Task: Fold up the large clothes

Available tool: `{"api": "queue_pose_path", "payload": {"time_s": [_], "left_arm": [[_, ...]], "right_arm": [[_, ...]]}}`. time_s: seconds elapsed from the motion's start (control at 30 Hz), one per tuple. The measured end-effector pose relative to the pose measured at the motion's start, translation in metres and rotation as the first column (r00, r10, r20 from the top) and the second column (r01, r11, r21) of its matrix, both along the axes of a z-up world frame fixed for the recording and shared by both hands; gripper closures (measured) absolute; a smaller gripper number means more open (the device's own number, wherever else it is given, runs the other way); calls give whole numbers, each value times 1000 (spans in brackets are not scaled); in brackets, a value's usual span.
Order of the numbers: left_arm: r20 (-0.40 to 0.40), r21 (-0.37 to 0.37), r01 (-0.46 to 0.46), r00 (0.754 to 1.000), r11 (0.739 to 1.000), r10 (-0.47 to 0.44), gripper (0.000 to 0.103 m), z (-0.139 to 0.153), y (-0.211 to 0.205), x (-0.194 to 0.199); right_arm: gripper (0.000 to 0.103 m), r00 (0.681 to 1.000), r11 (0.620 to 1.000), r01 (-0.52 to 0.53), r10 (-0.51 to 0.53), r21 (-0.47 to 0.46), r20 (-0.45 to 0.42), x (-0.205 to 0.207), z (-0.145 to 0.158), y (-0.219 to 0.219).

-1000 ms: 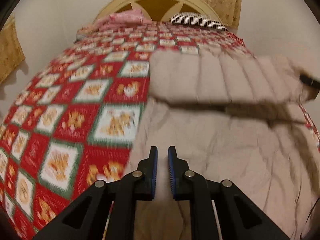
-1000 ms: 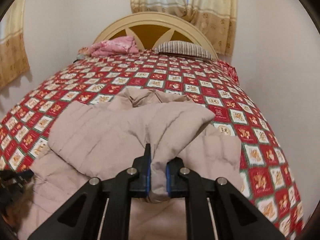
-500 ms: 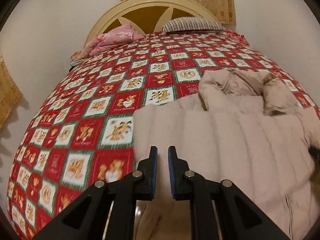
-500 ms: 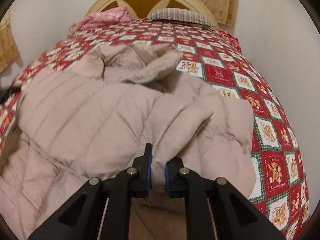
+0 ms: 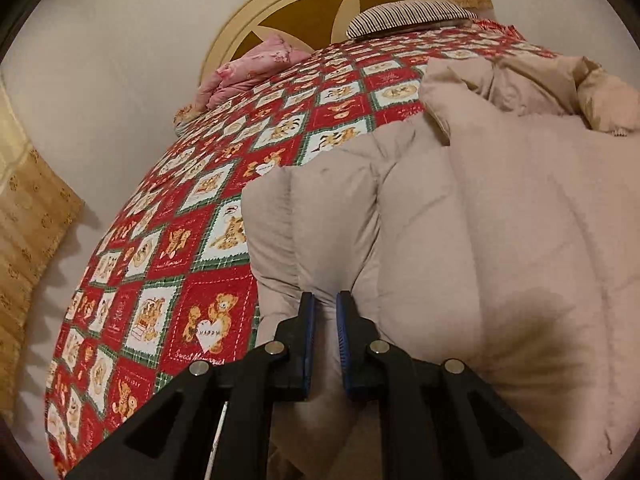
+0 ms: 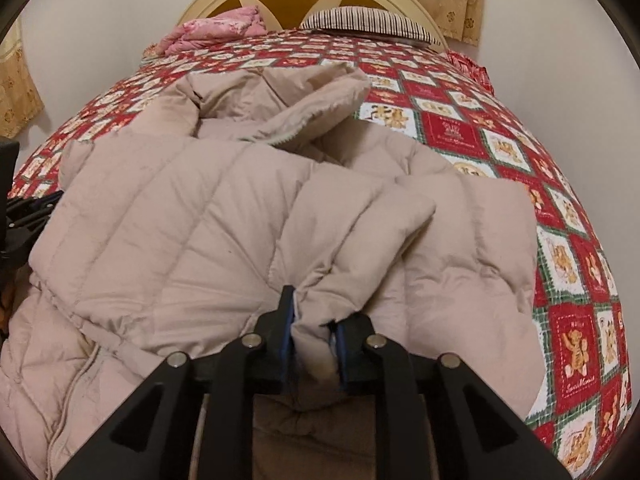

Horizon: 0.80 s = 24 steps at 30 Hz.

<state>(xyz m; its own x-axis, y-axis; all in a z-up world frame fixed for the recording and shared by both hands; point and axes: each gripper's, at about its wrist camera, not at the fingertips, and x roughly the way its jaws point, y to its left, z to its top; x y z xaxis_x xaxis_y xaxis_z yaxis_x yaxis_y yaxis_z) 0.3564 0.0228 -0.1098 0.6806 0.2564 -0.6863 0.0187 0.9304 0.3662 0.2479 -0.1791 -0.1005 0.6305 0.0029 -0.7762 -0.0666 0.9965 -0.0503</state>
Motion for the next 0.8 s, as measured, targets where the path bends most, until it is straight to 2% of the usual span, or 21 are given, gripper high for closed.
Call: {"api": "queue_pose_path", "payload": {"time_s": [0.13,0.2,0.27,0.3,0.33,0.37,0.43,0.5,0.53,0.57,0.63,0.7,0.8], "left_arm": [[-8,61,21,1000,998,-21,92,-3,-6,2],[-22,53,48,999,997,-47,92,1,-4,3],[-58,-70,85,994,994,-90,92,13,10,4],[-81,-191,98,990,977,-115,92,26,25,6],[-89,-260,97,988,961,-124,92,35,35,9],[-86,-334,92,988,938,-128,92,50,47,13],[-50,-402,98,990,911,-129,92,73,60,22],[-16,-443,124,989,888,-146,92,94,63,37],[-14,-462,138,986,876,-163,92,99,62,47],[-15,-472,153,983,868,-182,92,100,60,53],[-47,-486,201,966,851,-255,92,96,43,78],[-82,-499,202,957,843,-278,92,88,33,94],[-153,-536,214,927,817,-343,92,68,11,113]], "right_arm": [[83,999,993,28,-25,116,-29,-2,0,-20],[76,998,986,35,-27,164,-51,-5,4,-26],[62,998,984,19,-7,179,-70,-11,10,-29],[58,997,983,13,0,181,-77,-15,14,-31],[48,997,983,12,3,181,-79,-19,20,-33],[38,998,985,20,-9,174,-66,-23,29,-36],[30,995,989,87,-91,120,28,-32,58,-44],[29,978,985,149,-160,89,130,-36,85,-46],[32,968,982,150,-169,112,186,-37,99,-43],[49,966,981,121,-151,152,208,-36,107,-38],[69,979,968,28,-77,250,189,-24,110,-18],[70,991,946,-63,23,319,128,-2,98,11],[70,988,920,-148,127,363,83,27,62,55]]}}
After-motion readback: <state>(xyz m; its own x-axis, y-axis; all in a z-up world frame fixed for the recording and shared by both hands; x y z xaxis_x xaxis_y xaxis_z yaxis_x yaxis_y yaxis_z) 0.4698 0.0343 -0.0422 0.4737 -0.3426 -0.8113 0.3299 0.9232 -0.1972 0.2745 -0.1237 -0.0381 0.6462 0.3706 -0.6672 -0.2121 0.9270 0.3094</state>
